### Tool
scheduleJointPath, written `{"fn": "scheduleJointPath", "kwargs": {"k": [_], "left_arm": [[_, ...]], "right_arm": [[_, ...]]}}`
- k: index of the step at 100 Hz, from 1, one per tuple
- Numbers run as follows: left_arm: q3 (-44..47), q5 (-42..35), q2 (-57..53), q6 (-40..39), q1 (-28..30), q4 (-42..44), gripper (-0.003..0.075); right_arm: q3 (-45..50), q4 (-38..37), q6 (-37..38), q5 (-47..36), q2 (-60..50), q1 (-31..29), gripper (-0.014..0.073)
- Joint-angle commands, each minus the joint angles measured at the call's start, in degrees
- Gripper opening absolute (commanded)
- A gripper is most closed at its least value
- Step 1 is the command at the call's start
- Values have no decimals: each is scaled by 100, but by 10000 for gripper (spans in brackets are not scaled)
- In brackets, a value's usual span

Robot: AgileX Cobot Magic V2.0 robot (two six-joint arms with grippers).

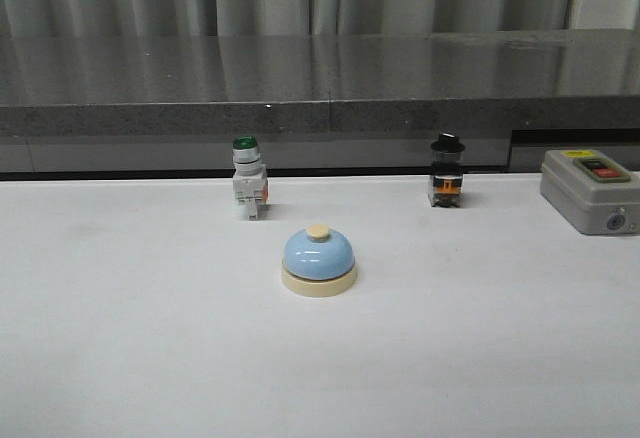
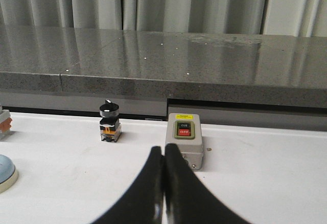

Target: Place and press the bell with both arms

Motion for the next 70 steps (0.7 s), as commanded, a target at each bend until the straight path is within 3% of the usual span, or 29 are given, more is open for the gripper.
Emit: {"fn": "scheduleJointPath", "kwargs": {"k": [1,29,70], "left_arm": [[131,-654,-367,35,14,-99,-20],[997,-925,-1547,35,14,-106,-20],[2727,-2025,-3744,35,14,64,-20]], "right_arm": [[-85,-44,-2,-490,-101,-14,-60],[-85,-44,-2,-490,-101,-14,-60],[-85,-44,-2,-490,-101,-14,-60]]}}
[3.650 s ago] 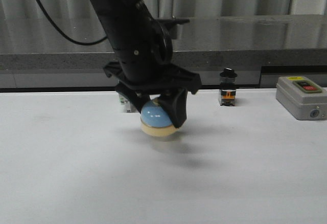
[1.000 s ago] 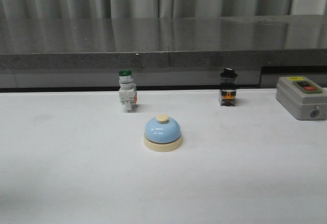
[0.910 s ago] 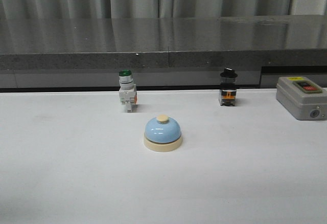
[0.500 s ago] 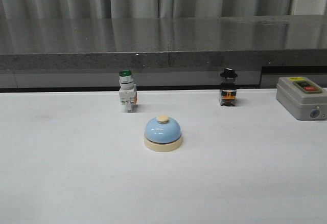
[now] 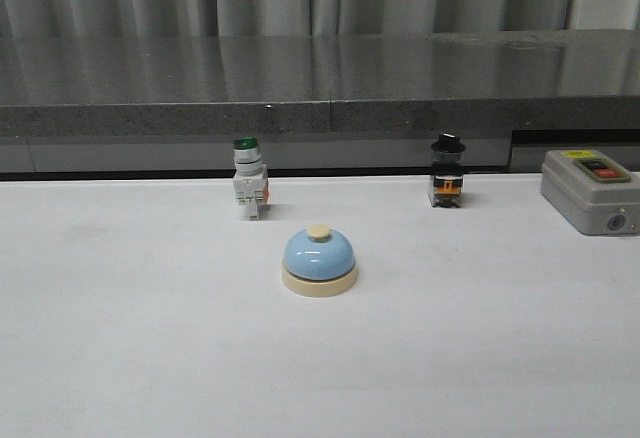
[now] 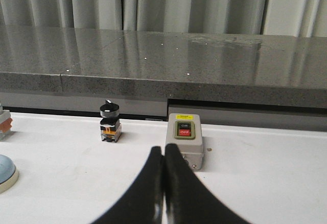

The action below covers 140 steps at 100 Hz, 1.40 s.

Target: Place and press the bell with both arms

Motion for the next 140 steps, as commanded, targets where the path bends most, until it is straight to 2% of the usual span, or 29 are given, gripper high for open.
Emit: {"fn": "scheduleJointPath", "kwargs": {"k": [1,31,46,51,59,140], "left_arm": [[164,-739,-388,-3,14,148,-20],[988,-809,-1563,-3,14,227,-20],[1528,-1465,-1555,-3,14,435,-20],[1498,-1154,-1555,64,14,462,-20],[1508,-1168,-1555,276,14,439,-20],[1508,-1182,-1555,276,14,439,-20]], "right_arm": [[-85,-44,-2,-490,-101,-14,-60],[-85,-44,-2,-490,-101,-14,-60],[-85,-44,-2,-485,-101,-14,-60],[-85,-44,-2,-491,-101,-14,-60],[-85,-44,-2,-491,-101,-14,-60],[-85,-44,-2,-491,-101,-14,-60]]}}
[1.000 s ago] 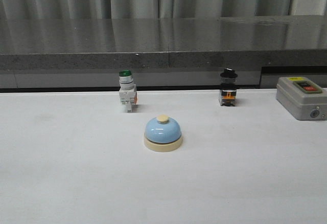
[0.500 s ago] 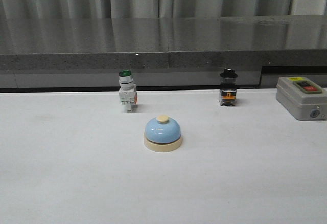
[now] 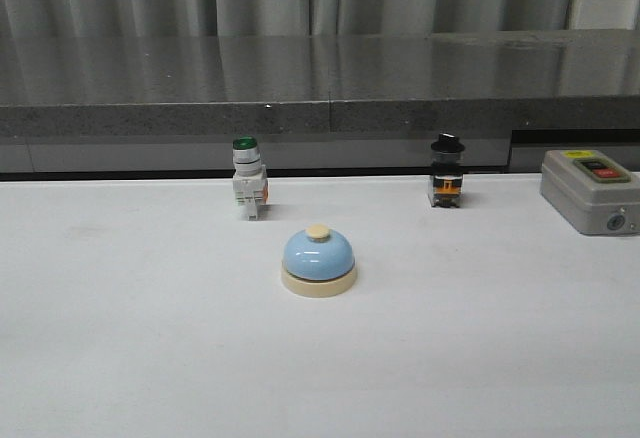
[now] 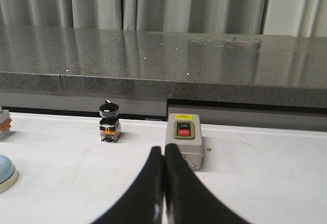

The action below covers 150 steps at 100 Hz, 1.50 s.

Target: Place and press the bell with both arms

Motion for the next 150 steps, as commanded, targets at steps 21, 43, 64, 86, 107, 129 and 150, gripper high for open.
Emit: {"fn": "scheduleJointPath", "kwargs": {"k": [21,43,64,86,107,129,150], "left_arm": [[246,-441,-172,-1,11,10,-20],[246,-441,-172,-1,11,10,-20],[246,-441,-172,-1,11,10,-20],[246,-441,-172,-1,11,10,-20],[246,-441,-172,-1,11,10,-20],[246,-441,-172,-1,11,10,-20],[246,-441,-172,-1,11,10,-20]], "right_arm": [[-146,-44,-2,-440,-101,-14,-60],[-1101,-44,-2,734,454,-14,-60],[-2173,-44,-2,1554,1841,-14,-60],[-3121,-12,-2,1851,3464,-14,-60],[-4049,-42,-2,1962,4871,346,-60],[-4992,276,-2,2181,6279,1080,-60],[-6087,507,-2,2664,7583,1559,-60]]}}
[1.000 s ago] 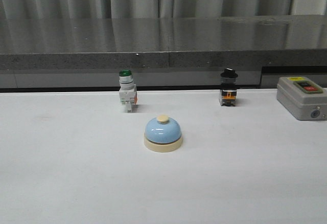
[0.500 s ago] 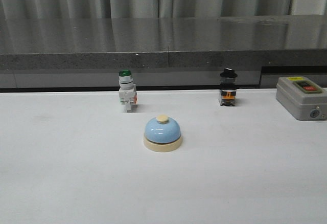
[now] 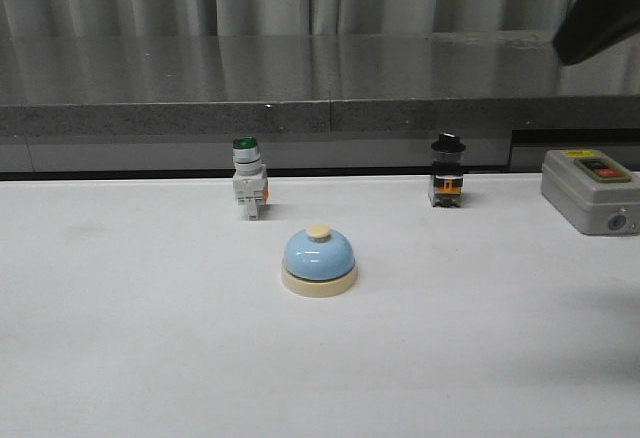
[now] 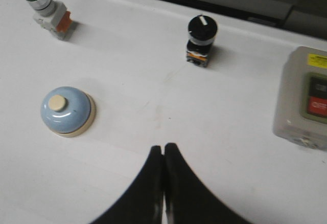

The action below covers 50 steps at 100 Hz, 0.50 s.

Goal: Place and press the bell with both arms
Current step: 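Move the closed right gripper over the bell's cream button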

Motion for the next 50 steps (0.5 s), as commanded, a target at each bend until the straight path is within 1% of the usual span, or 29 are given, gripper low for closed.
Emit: {"fn": "scheduleJointPath", "kwargs": {"k": [1,15,50], "left_arm": [[246,-441,-172,-1,11,0,-20],[246,-441,-172,-1,11,0,-20],[246,-441,-172,-1,11,0,-20]], "right_arm": [[-605,140,-2,-83,398,166,-60],[-1274,150,-2,193,1063,463,-60],[-2926,152,-2,1293,2531,1069,-60]]}}
